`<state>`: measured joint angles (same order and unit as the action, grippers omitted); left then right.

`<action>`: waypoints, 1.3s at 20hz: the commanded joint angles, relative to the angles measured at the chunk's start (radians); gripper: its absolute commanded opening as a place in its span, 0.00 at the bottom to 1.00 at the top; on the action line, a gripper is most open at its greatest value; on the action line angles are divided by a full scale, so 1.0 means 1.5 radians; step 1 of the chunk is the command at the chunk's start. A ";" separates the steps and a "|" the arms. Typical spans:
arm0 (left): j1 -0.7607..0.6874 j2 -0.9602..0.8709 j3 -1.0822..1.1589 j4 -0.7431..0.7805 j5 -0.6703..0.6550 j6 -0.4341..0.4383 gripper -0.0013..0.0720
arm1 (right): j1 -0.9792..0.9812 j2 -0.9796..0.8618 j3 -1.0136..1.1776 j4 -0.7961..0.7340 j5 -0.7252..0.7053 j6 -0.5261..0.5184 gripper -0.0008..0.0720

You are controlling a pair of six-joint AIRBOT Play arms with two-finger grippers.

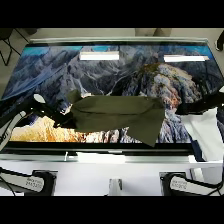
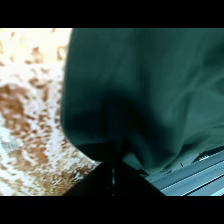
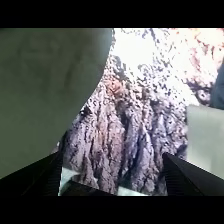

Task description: Fold the shirts.

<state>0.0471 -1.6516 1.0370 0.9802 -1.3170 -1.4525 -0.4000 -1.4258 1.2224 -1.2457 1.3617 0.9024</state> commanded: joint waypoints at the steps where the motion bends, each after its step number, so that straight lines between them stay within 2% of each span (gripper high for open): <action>1: -0.030 -0.004 0.004 0.002 0.028 -0.006 0.06 | 0.000 -0.007 -0.056 0.028 -0.019 -0.024 0.91; 4: -0.030 0.008 0.014 0.002 0.028 0.001 0.06 | 0.000 -0.041 -0.080 0.037 -0.035 -0.027 0.91; 9: -0.030 0.059 0.020 0.002 0.028 0.019 0.06 | 0.000 -0.104 -0.080 0.136 -0.123 -0.067 0.90; 10: -0.030 0.070 0.020 0.002 0.028 0.019 0.06 | 0.000 -0.113 -0.079 0.152 -0.147 -0.069 0.83; 14: -0.030 0.096 0.020 0.002 0.028 0.019 0.06 | 0.004 -0.151 -0.079 0.243 -0.155 -0.103 0.82; 17: -0.030 0.110 0.020 0.002 0.028 0.019 0.06 | 0.038 -0.164 -0.079 0.240 -0.181 -0.099 0.72; 18: -0.030 0.115 0.020 0.002 0.028 0.019 0.06 | 0.055 -0.165 -0.079 0.240 -0.191 -0.095 0.60; 19: -0.030 0.122 0.020 0.002 0.028 0.019 0.06 | 0.070 -0.164 -0.078 0.240 -0.196 -0.096 0.38; 20: -0.030 0.132 0.021 0.002 0.029 0.019 0.06 | 0.083 -0.164 -0.071 0.238 -0.191 -0.095 0.06; 23: -0.030 0.174 0.064 0.002 0.029 0.018 0.06 | 0.093 -0.136 -0.016 0.244 -0.121 -0.136 0.04; 26: -0.028 0.256 0.204 0.004 0.047 0.018 0.06 | 0.091 -0.024 0.079 0.246 -0.091 -0.136 0.04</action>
<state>0.0017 -1.3586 1.2007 0.9844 -1.2774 -1.4250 -0.2714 -1.5723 1.2369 -0.8951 1.1759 0.7185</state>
